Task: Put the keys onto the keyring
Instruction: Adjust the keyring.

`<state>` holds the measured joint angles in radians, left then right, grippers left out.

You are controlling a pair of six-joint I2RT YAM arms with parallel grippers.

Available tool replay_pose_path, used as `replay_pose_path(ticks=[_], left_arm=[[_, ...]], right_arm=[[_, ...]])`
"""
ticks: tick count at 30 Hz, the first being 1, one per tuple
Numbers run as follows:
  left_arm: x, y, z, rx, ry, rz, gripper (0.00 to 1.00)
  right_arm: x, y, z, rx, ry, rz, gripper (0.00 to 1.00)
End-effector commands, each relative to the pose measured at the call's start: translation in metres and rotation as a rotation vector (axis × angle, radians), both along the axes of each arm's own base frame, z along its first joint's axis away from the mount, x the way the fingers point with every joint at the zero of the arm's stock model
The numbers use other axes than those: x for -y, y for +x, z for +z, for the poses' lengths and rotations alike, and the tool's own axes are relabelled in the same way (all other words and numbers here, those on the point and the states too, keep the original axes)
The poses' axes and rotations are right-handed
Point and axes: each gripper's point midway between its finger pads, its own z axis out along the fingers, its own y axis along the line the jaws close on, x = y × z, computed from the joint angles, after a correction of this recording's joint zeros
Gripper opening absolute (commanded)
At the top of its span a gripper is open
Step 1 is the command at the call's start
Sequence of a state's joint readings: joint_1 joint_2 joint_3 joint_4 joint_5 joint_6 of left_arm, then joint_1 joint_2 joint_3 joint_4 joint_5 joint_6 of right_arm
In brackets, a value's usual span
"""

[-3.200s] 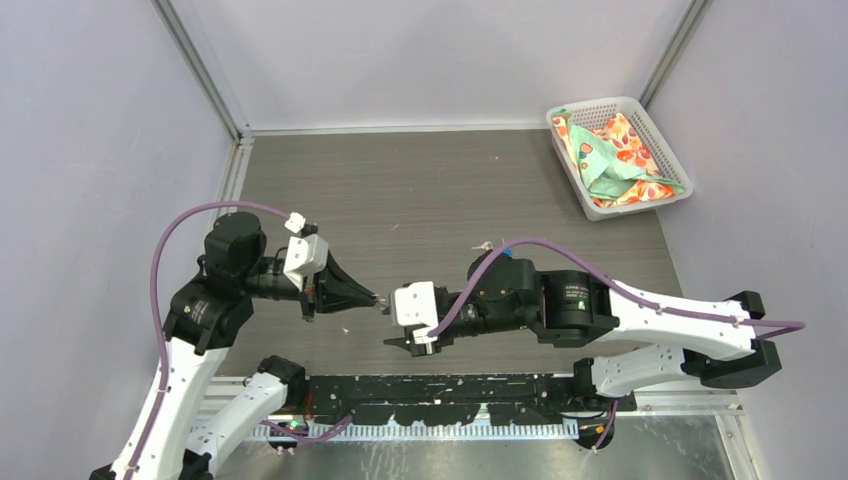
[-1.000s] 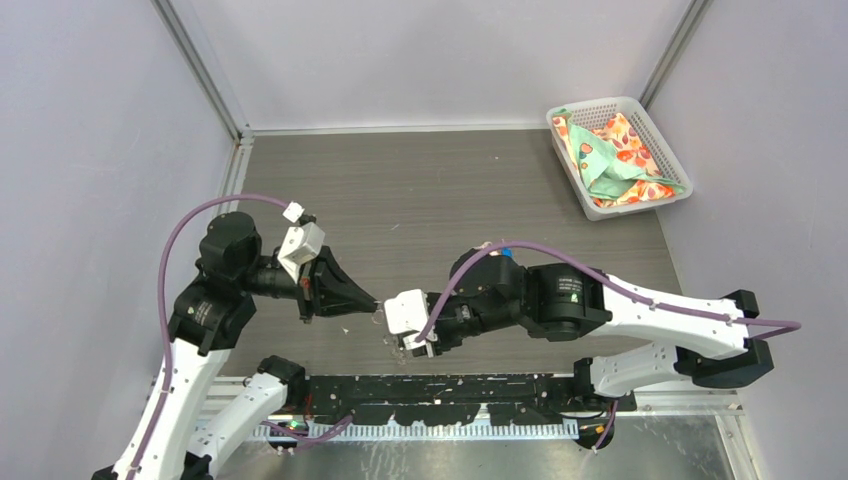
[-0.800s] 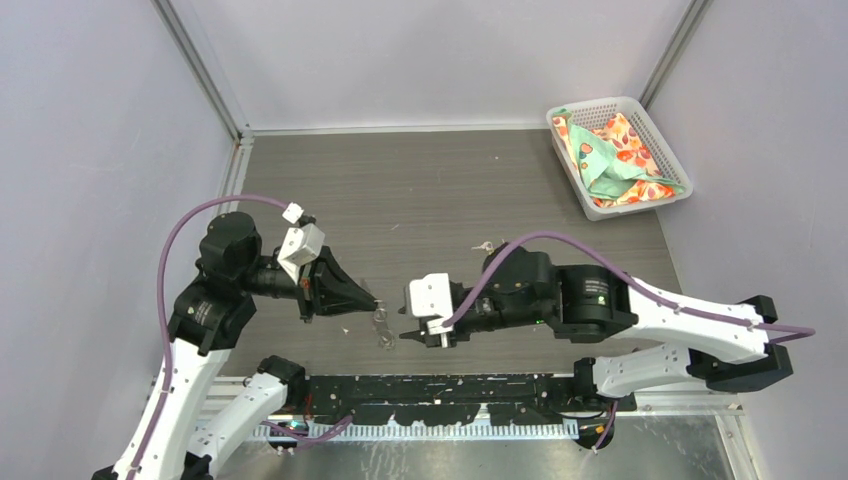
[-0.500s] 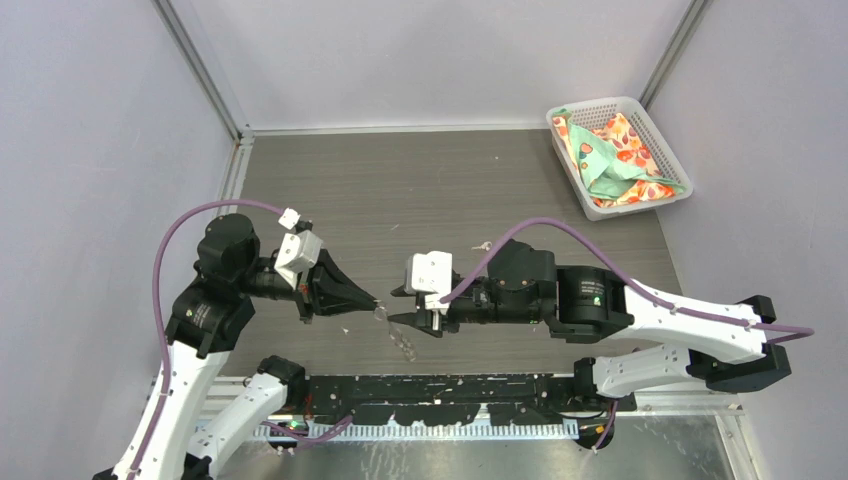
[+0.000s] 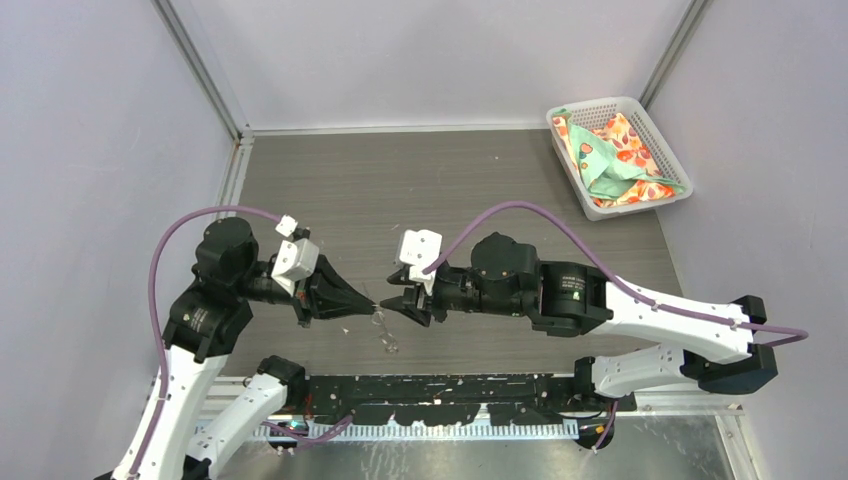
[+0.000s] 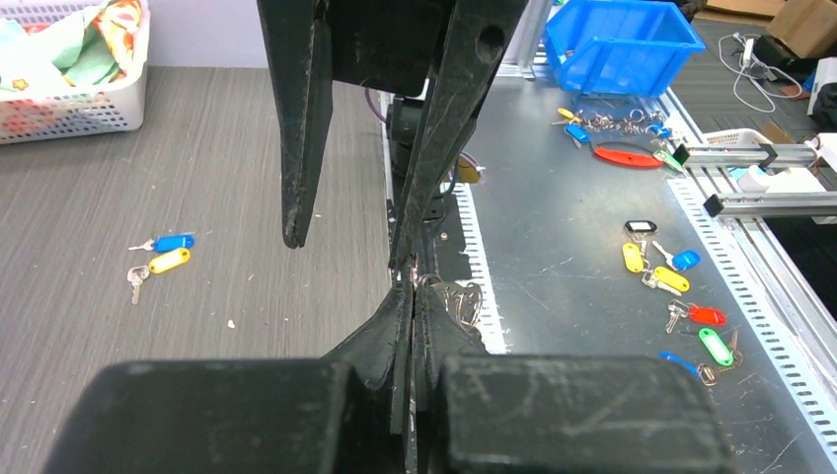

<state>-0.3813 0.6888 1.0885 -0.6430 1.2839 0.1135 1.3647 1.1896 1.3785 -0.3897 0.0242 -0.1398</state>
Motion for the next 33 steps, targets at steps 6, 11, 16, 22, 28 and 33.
replay_pose_path(ticks=[6,11,16,22,28,33], left_arm=[[-0.001,0.000,0.005,0.044,-0.011,0.008,0.00],[-0.001,0.002,0.005,0.050,-0.009,0.022,0.00],[-0.001,0.005,0.006,0.057,-0.008,0.040,0.00],[-0.001,0.006,0.005,0.062,-0.006,0.057,0.01],[-0.001,0.009,0.003,0.065,-0.003,0.067,0.00],[-0.001,0.010,0.002,0.066,-0.001,0.071,0.01]], right_arm=[[-0.005,-0.003,-0.001,-0.079,0.067,-0.014,0.51],[-0.003,0.000,-0.002,-0.111,0.088,-0.047,0.52],[-0.003,-0.002,-0.006,-0.144,0.094,-0.049,0.52],[0.003,-0.001,0.002,-0.152,0.135,-0.066,0.53],[0.005,-0.003,0.015,-0.153,0.183,-0.058,0.52],[0.001,-0.005,0.012,-0.159,0.173,-0.046,0.52]])
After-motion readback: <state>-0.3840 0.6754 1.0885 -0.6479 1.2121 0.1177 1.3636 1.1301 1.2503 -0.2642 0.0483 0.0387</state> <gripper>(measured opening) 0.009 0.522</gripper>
